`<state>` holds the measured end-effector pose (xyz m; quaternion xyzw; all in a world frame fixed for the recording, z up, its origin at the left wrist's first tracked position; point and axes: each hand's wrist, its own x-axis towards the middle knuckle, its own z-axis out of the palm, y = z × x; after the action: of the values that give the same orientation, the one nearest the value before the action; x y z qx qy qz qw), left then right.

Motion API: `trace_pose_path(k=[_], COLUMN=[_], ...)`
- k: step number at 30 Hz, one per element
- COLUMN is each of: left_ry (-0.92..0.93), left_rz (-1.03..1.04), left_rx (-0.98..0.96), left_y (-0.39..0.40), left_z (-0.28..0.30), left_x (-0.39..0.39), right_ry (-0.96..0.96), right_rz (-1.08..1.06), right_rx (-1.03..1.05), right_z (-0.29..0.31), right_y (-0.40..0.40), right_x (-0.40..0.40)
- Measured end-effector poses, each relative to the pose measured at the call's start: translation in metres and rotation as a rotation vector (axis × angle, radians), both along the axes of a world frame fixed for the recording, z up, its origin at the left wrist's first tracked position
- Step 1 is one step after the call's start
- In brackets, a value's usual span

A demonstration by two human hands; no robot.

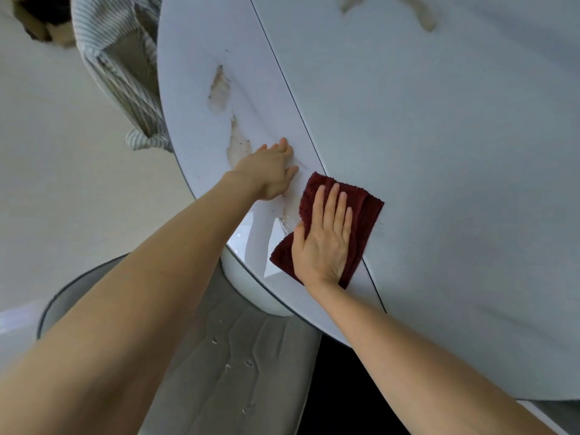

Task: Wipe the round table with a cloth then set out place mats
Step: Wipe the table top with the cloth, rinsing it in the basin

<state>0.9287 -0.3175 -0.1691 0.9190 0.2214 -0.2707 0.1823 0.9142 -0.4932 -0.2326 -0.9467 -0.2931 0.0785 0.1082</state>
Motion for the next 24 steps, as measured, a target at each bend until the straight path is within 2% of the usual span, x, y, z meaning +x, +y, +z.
trace_pose_path(k=[6, 10, 13, 18, 24], left_ry=[-0.053, -0.132, -0.182, -0.106, -0.131], left_rz=[-0.056, -0.102, -0.062, 0.056, 0.075], left_rx=[-0.038, -0.022, 0.060, 0.153, 0.163], left_y=[0.019, 0.041, 0.075, 0.130, 0.165], left_z=[-0.013, -0.010, -0.008, -0.007, -0.016], left_x=[-0.006, -0.021, -0.052, -0.099, -0.100], right_ry=[0.011, -0.028, -0.045, -0.029, -0.048], right_rz=[0.097, 0.077, -0.028, -0.241, -0.445], right_rx=[0.013, 0.036, -0.013, -0.058, -0.083], right_z=[-0.001, -0.007, -0.005, -0.002, -0.002], right_y=[0.065, 0.058, 0.057, 0.086, 0.135], right_x=[0.021, 0.016, -0.015, -0.073, -0.070])
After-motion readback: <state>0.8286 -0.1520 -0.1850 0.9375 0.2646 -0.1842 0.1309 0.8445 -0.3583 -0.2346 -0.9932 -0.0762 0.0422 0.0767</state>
